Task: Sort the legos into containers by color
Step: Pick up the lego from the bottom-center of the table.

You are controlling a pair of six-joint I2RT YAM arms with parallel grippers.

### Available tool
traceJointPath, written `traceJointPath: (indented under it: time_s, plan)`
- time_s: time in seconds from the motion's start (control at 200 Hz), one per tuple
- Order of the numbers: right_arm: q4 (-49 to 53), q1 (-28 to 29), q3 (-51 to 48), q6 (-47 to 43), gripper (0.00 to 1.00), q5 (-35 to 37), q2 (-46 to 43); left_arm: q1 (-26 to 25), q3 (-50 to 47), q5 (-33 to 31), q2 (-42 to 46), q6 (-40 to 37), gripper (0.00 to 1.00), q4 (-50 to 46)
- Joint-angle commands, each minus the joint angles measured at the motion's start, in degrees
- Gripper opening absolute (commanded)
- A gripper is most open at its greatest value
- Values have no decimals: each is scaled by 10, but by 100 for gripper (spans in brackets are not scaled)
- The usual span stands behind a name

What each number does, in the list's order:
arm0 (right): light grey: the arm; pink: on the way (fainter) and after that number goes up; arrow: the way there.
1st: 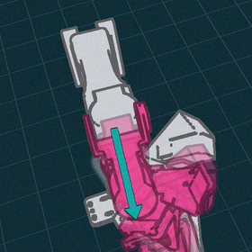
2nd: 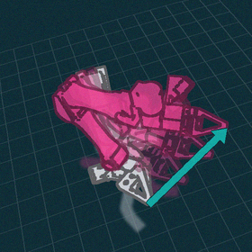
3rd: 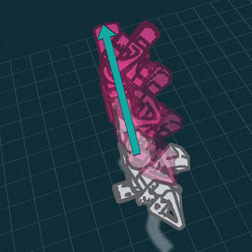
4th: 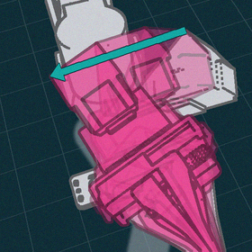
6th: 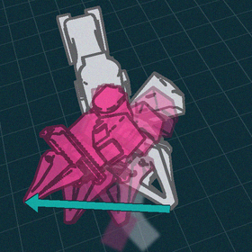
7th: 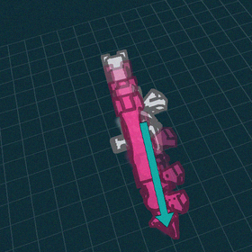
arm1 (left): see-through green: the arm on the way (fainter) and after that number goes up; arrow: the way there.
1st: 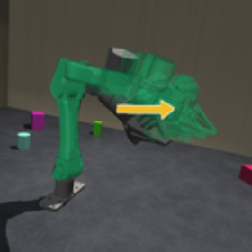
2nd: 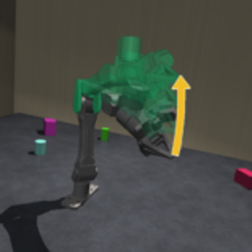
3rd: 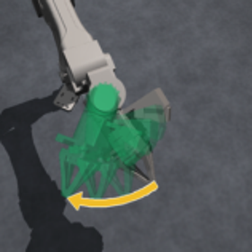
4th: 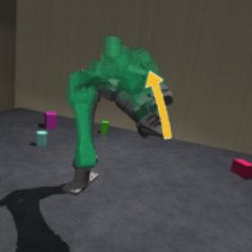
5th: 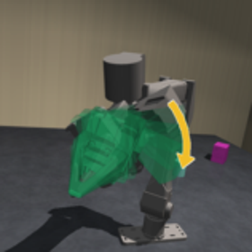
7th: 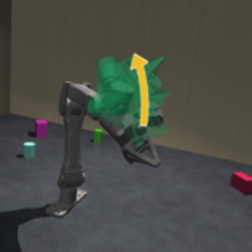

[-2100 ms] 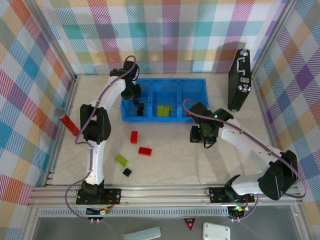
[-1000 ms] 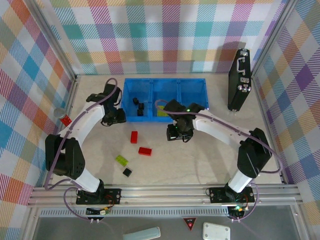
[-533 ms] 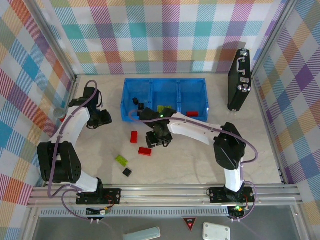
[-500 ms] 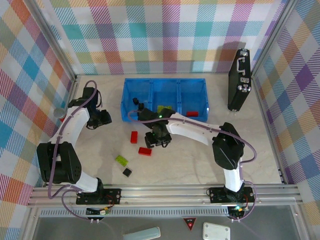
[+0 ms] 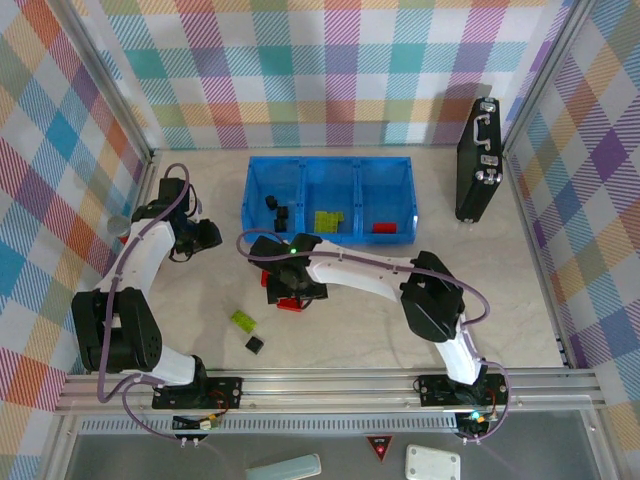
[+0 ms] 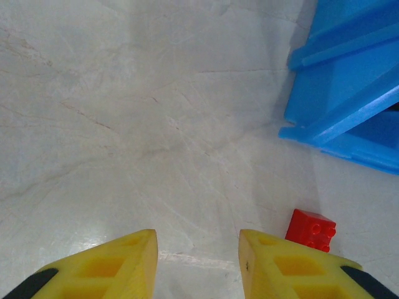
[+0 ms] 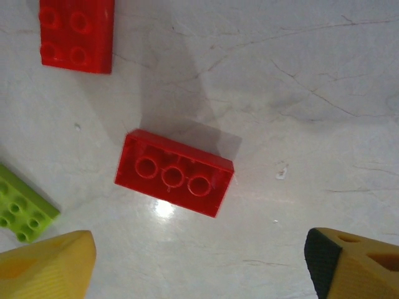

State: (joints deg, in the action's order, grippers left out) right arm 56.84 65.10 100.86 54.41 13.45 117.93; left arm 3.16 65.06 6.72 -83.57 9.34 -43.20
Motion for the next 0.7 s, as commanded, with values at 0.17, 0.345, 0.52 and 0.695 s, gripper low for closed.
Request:
traceJointPath:
  time_s: [0.17, 0.345, 0.52, 0.695]
  plan:
    - [108, 14, 120, 140, 98, 61, 91, 7, -16, 25, 38, 1, 39, 17]
    - [83, 14, 117, 156, 97, 43, 112, 7, -19, 27, 45, 3, 39, 20]
    - [58, 15, 109, 150, 98, 22, 129, 7, -20, 31, 46, 3, 39, 21]
    - [57, 13, 106, 157, 92, 25, 138, 7, -20, 30, 46, 2, 39, 19]
